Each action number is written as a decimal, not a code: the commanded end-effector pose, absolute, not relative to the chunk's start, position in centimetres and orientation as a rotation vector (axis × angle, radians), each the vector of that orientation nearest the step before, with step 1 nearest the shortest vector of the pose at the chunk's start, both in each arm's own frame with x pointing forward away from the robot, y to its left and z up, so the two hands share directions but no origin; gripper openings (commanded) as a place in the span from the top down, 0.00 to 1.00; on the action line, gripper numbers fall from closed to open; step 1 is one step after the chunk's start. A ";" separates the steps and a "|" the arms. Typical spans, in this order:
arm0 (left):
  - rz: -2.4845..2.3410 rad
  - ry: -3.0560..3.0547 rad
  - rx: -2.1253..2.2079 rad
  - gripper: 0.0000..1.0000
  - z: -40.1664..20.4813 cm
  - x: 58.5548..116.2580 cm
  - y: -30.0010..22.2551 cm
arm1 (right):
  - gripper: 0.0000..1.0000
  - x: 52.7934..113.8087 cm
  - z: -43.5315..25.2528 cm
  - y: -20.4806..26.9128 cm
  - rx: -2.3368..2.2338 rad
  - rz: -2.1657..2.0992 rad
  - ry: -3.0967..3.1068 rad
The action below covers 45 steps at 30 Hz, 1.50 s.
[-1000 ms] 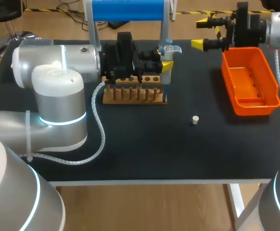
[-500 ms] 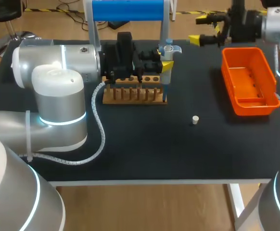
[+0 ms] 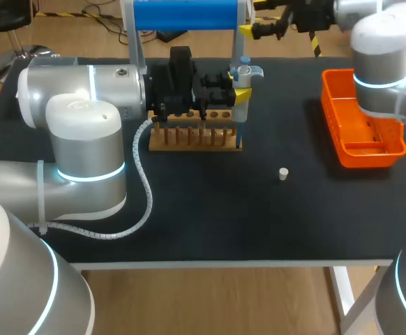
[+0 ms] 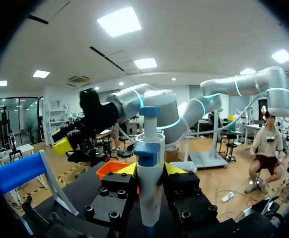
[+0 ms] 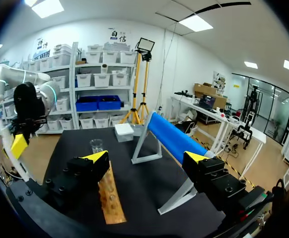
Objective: Invert the test tube, pick up the pipette, mount the tip to pipette, aspirate from beaker and dispense into the tube, eject the tip, return the pipette, and cap with the stopper.
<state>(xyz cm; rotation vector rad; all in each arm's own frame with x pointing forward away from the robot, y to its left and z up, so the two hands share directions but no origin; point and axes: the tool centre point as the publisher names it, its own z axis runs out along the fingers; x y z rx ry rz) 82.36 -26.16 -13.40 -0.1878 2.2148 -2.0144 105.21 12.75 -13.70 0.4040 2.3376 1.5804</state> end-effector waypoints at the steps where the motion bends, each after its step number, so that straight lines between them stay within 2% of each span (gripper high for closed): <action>1: -2.016 2.211 -0.188 1.00 -13.5 82.3 -26.2 | 0.00 107.8 -14.6 14.8 0.424 1.526 2.384; 20: -2.016 2.211 -0.188 1.00 -13.5 82.3 -26.2 | 0.00 111.6 -17.3 15.6 0.495 1.497 2.372; 45: -2.016 2.211 -0.188 1.00 -13.5 82.3 -26.2 | 0.00 111.7 -17.3 15.6 0.486 1.502 2.365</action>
